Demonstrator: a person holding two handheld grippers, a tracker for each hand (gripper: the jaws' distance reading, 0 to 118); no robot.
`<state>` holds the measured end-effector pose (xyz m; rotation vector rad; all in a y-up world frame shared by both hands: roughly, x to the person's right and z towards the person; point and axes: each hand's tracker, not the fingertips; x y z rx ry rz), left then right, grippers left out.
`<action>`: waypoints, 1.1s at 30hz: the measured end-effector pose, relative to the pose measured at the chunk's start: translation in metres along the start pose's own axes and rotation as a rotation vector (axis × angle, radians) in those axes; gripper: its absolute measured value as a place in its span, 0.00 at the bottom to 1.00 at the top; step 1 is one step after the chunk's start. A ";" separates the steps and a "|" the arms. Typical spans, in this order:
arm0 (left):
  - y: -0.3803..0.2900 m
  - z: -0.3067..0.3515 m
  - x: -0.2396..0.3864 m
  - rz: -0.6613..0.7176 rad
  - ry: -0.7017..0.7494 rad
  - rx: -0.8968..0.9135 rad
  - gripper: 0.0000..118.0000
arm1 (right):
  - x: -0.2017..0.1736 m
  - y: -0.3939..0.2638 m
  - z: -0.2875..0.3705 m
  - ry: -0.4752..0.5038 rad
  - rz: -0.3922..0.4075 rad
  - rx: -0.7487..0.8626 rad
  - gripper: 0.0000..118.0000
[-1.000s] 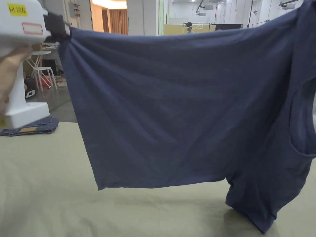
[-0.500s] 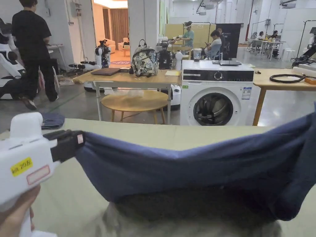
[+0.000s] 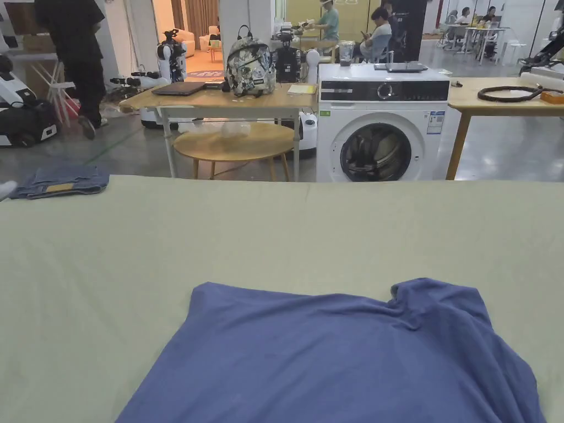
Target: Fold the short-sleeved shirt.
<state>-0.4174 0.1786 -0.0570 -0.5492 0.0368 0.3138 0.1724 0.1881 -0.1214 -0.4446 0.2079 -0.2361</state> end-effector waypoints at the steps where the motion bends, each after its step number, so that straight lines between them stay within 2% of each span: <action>1: -0.009 -0.005 -0.003 0.032 0.007 -0.035 0.00 | -0.002 -0.012 -0.003 -0.025 0.006 -0.036 0.00; 3: -0.025 -0.014 -0.010 0.052 -0.016 -0.062 0.06 | -0.004 -0.029 -0.007 -0.016 -0.014 -0.077 0.03; 4: -0.032 -0.020 -0.013 0.059 -0.011 -0.104 0.16 | -0.004 -0.038 -0.009 -0.013 -0.028 -0.115 0.13; 5: -0.037 -0.023 -0.014 0.061 -0.008 -0.116 0.32 | -0.005 -0.043 -0.013 -0.008 -0.022 -0.156 0.41; 6: -0.039 -0.025 -0.014 0.059 0.000 -0.107 0.37 | -0.008 -0.048 -0.015 -0.040 -0.006 -0.179 0.60; 7: -0.042 -0.024 -0.014 0.061 0.006 -0.104 0.40 | -0.009 -0.052 -0.016 -0.063 0.012 -0.194 0.71; 8: -0.042 -0.021 -0.013 0.067 0.008 -0.084 0.48 | -0.011 -0.054 -0.016 -0.065 0.010 -0.199 0.71; 12: -0.017 0.001 0.006 0.083 -0.027 0.032 0.48 | -0.018 -0.045 0.003 -0.082 0.024 -0.141 0.71; 15: 0.010 0.023 0.036 -0.008 -0.057 0.128 0.48 | -0.040 -0.023 0.018 -0.056 0.097 -0.049 0.71; 19: 0.042 0.041 0.076 -0.180 -0.010 0.276 0.48 | -0.071 0.010 0.016 0.004 0.148 0.026 0.71; 22: 0.056 0.042 0.098 -0.227 0.000 0.351 0.47 | -0.089 0.027 0.008 0.018 0.172 0.059 0.71; 23: 0.059 0.042 0.101 -0.239 -0.005 0.374 0.47 | -0.092 0.031 0.004 0.029 0.171 0.066 0.68; 25: 0.065 0.040 0.105 -0.254 -0.022 0.408 0.47 | -0.095 0.040 -0.004 0.080 0.163 0.083 0.54; 27: 0.071 0.037 0.106 -0.239 -0.070 0.416 0.44 | -0.098 0.044 -0.010 0.069 0.162 0.090 0.30; 28: 0.074 0.035 0.105 -0.226 -0.079 0.410 0.31 | -0.099 0.046 -0.014 0.066 0.164 0.092 0.13; 29: 0.076 0.034 0.105 -0.212 -0.086 0.405 0.00 | -0.100 0.048 -0.017 0.055 0.171 0.089 0.00; 31: 0.079 0.031 0.105 -0.193 -0.115 0.412 0.00 | -0.103 0.048 -0.021 -0.016 0.201 0.076 0.00; 33: 0.081 0.029 0.104 -0.186 -0.107 0.414 0.00 | -0.103 0.053 -0.022 0.005 0.196 0.077 0.00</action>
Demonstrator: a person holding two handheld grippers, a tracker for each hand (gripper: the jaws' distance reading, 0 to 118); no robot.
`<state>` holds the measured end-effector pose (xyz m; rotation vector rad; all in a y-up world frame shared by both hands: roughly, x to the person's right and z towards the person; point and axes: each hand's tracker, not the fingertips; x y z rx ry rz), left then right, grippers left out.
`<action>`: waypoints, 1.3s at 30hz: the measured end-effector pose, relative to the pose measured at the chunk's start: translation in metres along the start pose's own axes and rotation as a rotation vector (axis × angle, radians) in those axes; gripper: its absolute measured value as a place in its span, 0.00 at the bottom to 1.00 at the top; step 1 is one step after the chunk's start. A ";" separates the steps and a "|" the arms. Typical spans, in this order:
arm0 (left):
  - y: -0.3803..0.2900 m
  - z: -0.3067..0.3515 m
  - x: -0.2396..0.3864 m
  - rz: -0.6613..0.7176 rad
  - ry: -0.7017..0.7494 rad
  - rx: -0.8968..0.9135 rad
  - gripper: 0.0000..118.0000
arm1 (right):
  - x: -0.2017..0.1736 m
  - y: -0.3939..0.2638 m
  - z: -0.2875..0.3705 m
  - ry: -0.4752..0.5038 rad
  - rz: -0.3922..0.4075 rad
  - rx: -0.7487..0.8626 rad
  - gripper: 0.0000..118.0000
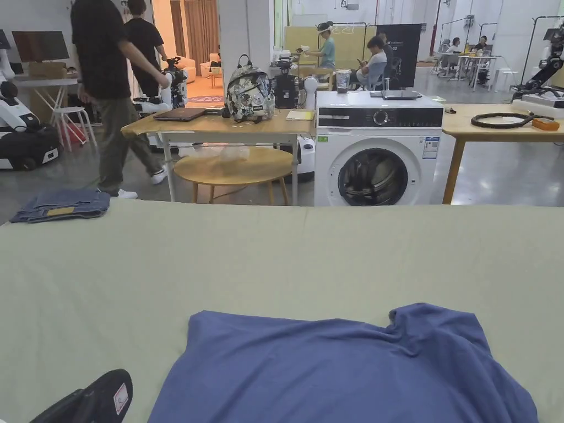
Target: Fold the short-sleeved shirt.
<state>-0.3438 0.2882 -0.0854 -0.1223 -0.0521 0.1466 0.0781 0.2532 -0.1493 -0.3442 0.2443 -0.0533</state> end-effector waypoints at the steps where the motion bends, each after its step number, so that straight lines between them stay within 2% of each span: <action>1: 0.001 -0.002 -0.001 -0.004 -0.007 -0.004 0.00 | -0.001 0.001 0.000 -0.002 0.001 0.002 0.00; 5: -0.004 -0.006 0.002 -0.109 0.088 -0.057 0.00 | -0.005 0.000 -0.001 -0.020 0.022 0.012 0.00; 10: -0.019 0.004 -0.023 -0.058 0.071 -0.164 0.02 | -0.002 -0.010 0.002 -0.005 0.015 0.001 0.00; 13: -0.046 0.009 -0.047 -0.037 0.085 -0.285 0.16 | 0.003 -0.018 0.002 0.003 -0.011 -0.029 0.00; 14: -0.056 0.010 -0.054 -0.017 0.080 -0.319 0.38 | 0.008 -0.028 0.001 0.002 -0.023 -0.041 0.00; 15: -0.070 0.010 -0.063 -0.005 0.078 -0.369 0.42 | 0.010 -0.031 0.001 -0.001 -0.036 -0.051 0.00; 20: -0.125 -0.004 -0.085 0.071 0.082 -0.523 0.42 | 0.022 -0.046 0.002 -0.004 -0.108 -0.092 0.00; 23: -0.154 -0.021 -0.097 0.112 0.095 -0.579 0.41 | 0.024 -0.047 0.005 -0.013 -0.124 -0.103 0.00; 26: -0.180 -0.042 -0.101 0.107 0.117 -0.771 0.30 | 0.036 -0.052 0.012 -0.049 -0.114 -0.116 0.00; 27: -0.177 -0.039 -0.087 0.021 0.144 -0.696 0.24 | 0.039 -0.054 0.014 -0.059 -0.114 -0.122 0.00; 29: -0.167 -0.042 -0.078 -0.024 0.139 -0.722 0.12 | 0.044 -0.057 0.018 -0.085 -0.110 -0.135 0.00; 32: -0.166 -0.047 -0.060 -0.101 0.133 -0.757 0.06 | 0.051 -0.067 0.027 -0.130 -0.119 -0.157 0.01; 33: -0.166 -0.050 -0.055 -0.133 0.129 -0.769 0.06 | 0.055 -0.072 0.029 -0.161 -0.134 -0.172 0.15; 34: -0.167 -0.050 -0.051 -0.162 0.130 -0.773 0.06 | 0.058 -0.078 0.031 -0.195 -0.152 -0.184 0.38; 35: -0.168 -0.049 -0.049 -0.172 0.133 -0.782 0.06 | 0.062 -0.084 0.033 -0.217 -0.172 -0.192 0.66; 36: -0.170 -0.051 -0.047 -0.186 0.137 -0.785 0.06 | 0.066 -0.091 0.034 -0.237 -0.186 -0.216 0.70; 39: -0.172 -0.057 -0.053 -0.184 0.137 -0.826 0.06 | 0.070 -0.114 0.031 -0.276 -0.211 -0.265 0.70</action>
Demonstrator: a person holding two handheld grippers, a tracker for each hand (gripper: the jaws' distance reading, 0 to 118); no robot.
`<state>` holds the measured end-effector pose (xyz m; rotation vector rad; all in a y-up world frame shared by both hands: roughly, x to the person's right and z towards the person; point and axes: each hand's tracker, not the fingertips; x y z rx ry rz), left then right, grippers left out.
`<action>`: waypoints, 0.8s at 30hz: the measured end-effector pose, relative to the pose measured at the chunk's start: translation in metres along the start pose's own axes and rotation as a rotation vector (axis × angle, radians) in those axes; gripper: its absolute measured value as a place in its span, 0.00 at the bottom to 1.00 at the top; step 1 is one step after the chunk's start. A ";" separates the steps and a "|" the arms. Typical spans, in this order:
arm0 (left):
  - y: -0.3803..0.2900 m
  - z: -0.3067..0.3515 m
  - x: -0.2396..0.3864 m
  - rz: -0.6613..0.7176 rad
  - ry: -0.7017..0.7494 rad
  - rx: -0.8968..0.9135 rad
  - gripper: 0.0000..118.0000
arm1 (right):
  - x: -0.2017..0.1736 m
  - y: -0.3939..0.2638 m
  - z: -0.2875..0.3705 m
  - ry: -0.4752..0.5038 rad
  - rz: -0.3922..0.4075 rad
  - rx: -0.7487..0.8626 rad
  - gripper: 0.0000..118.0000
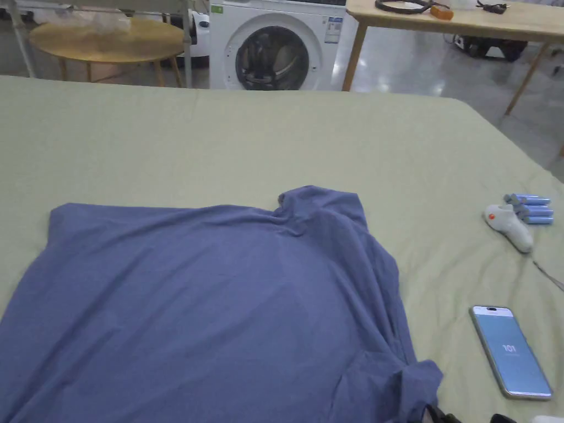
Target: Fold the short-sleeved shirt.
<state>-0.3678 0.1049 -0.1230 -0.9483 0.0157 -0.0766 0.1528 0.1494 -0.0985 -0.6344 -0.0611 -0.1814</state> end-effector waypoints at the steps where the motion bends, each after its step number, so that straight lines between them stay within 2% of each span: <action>1: 0.002 0.000 -0.001 0.012 -0.008 -0.014 0.06 | 0.003 -0.006 -0.006 0.012 -0.022 -0.041 0.70; 4: -0.004 -0.005 -0.009 0.015 -0.008 -0.018 0.06 | 0.003 -0.017 -0.024 0.028 -0.067 -0.088 0.69; 5: -0.006 -0.005 -0.009 0.012 -0.002 -0.012 0.06 | 0.004 -0.020 -0.027 0.049 -0.078 -0.093 0.63; 7: -0.009 -0.005 -0.008 0.014 0.012 0.004 0.06 | 0.000 -0.023 -0.034 0.073 -0.093 -0.098 0.41; 8: -0.011 -0.003 -0.003 0.018 0.017 0.011 0.06 | 0.000 -0.024 -0.039 0.084 -0.094 -0.108 0.22; 9: -0.013 -0.003 -0.003 0.021 0.019 0.017 0.06 | -0.002 -0.024 -0.042 0.089 -0.092 -0.132 0.10; 14: -0.017 0.006 -0.010 0.076 -0.022 0.069 0.05 | -0.005 -0.025 -0.044 0.089 -0.034 -0.133 0.06; 17: -0.007 0.026 -0.030 0.243 -0.137 0.117 0.05 | -0.005 -0.009 -0.033 0.106 -0.038 -0.092 0.05; 19: 0.010 0.044 -0.045 0.351 -0.272 0.231 0.05 | -0.007 0.014 -0.032 0.132 -0.027 -0.023 0.05; 21: 0.044 0.048 -0.051 0.343 -0.272 0.321 0.05 | -0.009 0.041 -0.051 0.172 -0.011 -0.001 0.05; 24: 0.097 0.025 -0.055 0.286 -0.257 0.339 0.05 | -0.017 0.082 -0.094 0.186 0.023 0.035 0.05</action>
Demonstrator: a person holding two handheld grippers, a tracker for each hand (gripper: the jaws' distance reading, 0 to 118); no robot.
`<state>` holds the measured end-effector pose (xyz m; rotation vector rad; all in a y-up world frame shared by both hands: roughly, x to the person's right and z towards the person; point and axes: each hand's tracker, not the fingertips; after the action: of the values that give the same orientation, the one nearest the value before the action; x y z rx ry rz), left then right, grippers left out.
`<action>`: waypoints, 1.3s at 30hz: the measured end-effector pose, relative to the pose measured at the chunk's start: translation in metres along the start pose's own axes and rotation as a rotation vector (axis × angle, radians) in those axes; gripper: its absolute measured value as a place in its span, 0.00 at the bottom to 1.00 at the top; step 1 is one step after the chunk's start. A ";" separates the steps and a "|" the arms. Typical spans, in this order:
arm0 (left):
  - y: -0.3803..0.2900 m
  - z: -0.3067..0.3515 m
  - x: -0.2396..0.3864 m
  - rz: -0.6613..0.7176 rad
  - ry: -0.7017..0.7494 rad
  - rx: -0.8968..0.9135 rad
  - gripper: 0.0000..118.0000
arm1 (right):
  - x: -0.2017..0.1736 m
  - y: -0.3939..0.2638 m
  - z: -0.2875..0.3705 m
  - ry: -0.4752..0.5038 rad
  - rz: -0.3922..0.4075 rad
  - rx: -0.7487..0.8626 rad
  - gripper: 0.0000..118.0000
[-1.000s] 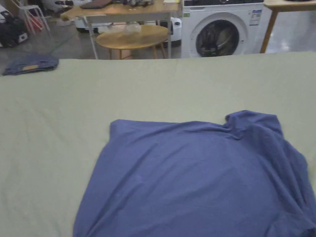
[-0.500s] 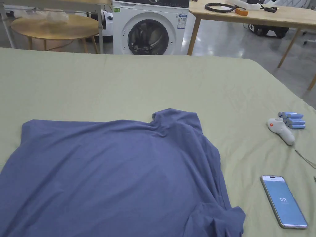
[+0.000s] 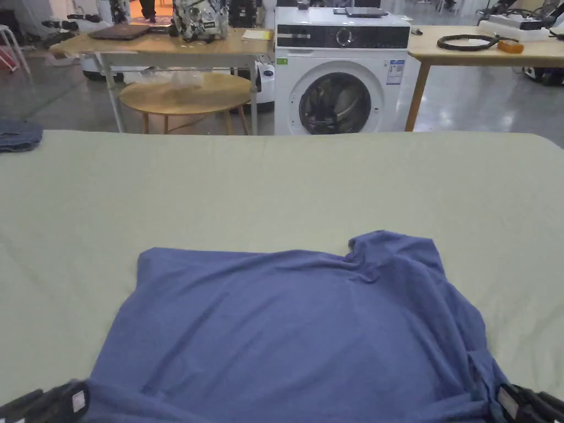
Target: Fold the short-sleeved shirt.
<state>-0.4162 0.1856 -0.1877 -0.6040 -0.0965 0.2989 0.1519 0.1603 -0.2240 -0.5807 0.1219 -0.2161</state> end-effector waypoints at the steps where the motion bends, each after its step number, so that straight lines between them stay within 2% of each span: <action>1: 0.012 -0.017 -0.002 -0.017 0.005 -0.001 0.05 | 0.001 0.013 -0.018 0.002 -0.002 -0.004 0.05; 7: 0.063 -0.111 -0.034 0.023 0.008 -0.060 0.05 | 0.008 0.054 -0.112 -0.020 0.003 -0.045 0.06; 10: 0.069 -0.130 -0.029 -0.007 0.050 -0.067 0.05 | 0.007 0.053 -0.136 -0.054 0.012 -0.063 0.10; 11: 0.068 -0.137 -0.029 -0.018 0.051 -0.074 0.15 | 0.013 0.051 -0.144 -0.065 0.015 -0.071 0.31; 12: 0.066 -0.140 -0.028 -0.037 0.057 -0.086 0.30 | 0.014 0.049 -0.144 -0.090 0.031 -0.077 0.48; 13: 0.064 -0.138 -0.025 -0.069 0.055 -0.086 0.46 | 0.015 0.048 -0.140 -0.093 0.033 -0.071 0.54; 14: 0.060 -0.132 -0.022 -0.110 0.038 -0.072 0.57 | 0.018 0.047 -0.135 -0.092 0.035 -0.063 0.54; 16: 0.054 -0.113 -0.015 -0.154 0.007 -0.017 0.57 | 0.021 0.043 -0.117 -0.046 0.022 -0.020 0.54; 20: 0.042 -0.055 0.007 -0.147 -0.032 0.028 0.57 | 0.012 0.036 -0.065 -0.031 0.082 0.044 0.54; 21: 0.038 -0.038 0.012 -0.157 -0.046 0.043 0.56 | 0.008 0.032 -0.050 -0.002 0.098 0.059 0.53; 22: 0.032 -0.020 0.019 -0.189 -0.030 0.083 0.48 | 0.001 0.027 -0.033 0.008 0.115 0.064 0.46; 23: 0.027 -0.006 0.024 -0.211 -0.010 0.113 0.26 | -0.005 0.023 -0.020 0.013 0.129 0.061 0.24; 24: 0.020 0.013 0.032 -0.216 -0.009 0.141 0.06 | -0.010 0.018 -0.008 0.033 0.148 0.057 0.07; 25: 0.015 0.025 0.034 -0.211 -0.021 0.162 0.00 | -0.013 0.013 0.000 0.051 0.162 0.048 0.03; 27: 0.003 0.043 0.035 -0.133 -0.052 0.138 0.00 | -0.024 0.001 0.015 0.029 0.158 0.045 0.00; 30: -0.020 0.058 0.034 -0.038 -0.078 0.122 0.00 | -0.033 -0.016 0.035 0.054 0.119 0.048 0.00; 31: -0.023 0.060 0.034 -0.099 0.008 0.125 0.00 | -0.038 -0.020 0.039 0.051 0.116 0.045 0.00; 32: -0.026 0.060 0.028 -0.105 0.032 0.108 0.00 | -0.040 -0.023 0.043 0.048 0.110 0.046 0.00; 35: -0.027 0.054 0.015 -0.041 0.005 0.094 0.00 | -0.044 -0.028 0.054 0.071 0.077 0.055 0.00; 36: -0.025 0.048 0.013 -0.034 0.006 0.088 0.08 | -0.044 -0.028 0.056 0.072 0.075 0.055 0.00; 37: -0.021 0.040 0.011 -0.046 0.034 0.095 0.27 | -0.044 -0.028 0.058 0.076 0.076 0.059 0.00; 39: -0.011 0.017 0.002 -0.060 0.024 0.040 0.36 | -0.042 -0.028 0.059 0.079 0.070 0.065 0.00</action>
<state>-0.4150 0.1868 -0.1673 -0.5634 -0.0849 0.2353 0.1167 0.1790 -0.1571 -0.5026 0.2105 -0.1739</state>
